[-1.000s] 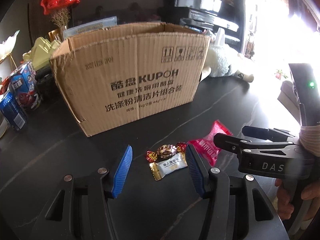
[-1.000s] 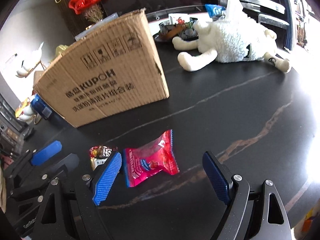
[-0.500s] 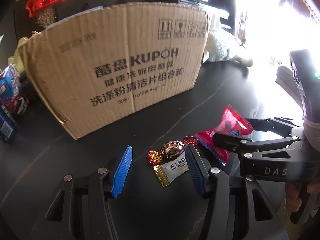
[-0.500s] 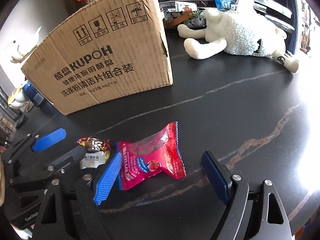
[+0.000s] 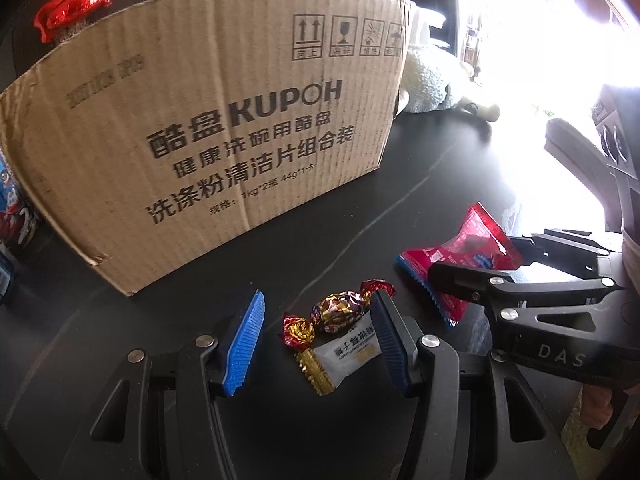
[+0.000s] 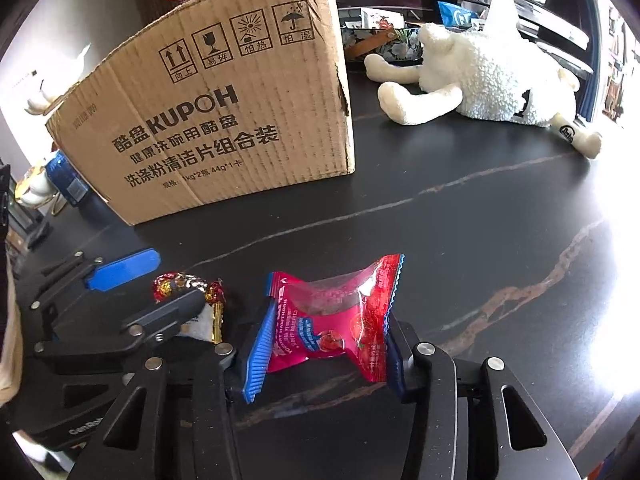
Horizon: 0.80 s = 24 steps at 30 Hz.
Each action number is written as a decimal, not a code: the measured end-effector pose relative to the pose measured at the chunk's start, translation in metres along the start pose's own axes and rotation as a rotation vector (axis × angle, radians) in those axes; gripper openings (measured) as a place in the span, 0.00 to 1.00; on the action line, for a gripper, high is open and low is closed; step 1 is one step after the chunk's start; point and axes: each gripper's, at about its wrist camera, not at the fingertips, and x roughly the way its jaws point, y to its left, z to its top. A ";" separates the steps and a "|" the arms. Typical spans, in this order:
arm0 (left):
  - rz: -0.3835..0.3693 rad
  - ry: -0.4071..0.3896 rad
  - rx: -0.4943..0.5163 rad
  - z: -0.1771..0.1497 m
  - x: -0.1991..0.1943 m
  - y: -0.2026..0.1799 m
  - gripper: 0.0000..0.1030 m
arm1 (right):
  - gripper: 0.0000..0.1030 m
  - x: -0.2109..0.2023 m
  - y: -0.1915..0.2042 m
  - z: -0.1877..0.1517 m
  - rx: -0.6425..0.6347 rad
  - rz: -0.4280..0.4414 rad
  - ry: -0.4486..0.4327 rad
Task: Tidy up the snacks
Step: 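Grasp the pink candy bag with the right gripper while the left grasps the gold chocolates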
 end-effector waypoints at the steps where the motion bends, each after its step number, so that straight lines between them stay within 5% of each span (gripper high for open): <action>1: 0.001 0.004 0.001 0.001 0.001 0.000 0.52 | 0.47 0.000 0.000 0.000 0.003 0.005 0.001; 5: -0.025 0.019 -0.013 0.003 0.006 0.000 0.47 | 0.46 0.001 -0.003 0.002 0.015 0.010 0.003; 11: -0.044 0.026 -0.022 0.004 0.011 0.000 0.20 | 0.46 0.004 -0.002 0.003 0.008 0.023 0.007; 24: -0.011 -0.027 -0.056 0.009 -0.016 0.002 0.19 | 0.46 -0.001 -0.001 0.000 0.003 0.051 -0.015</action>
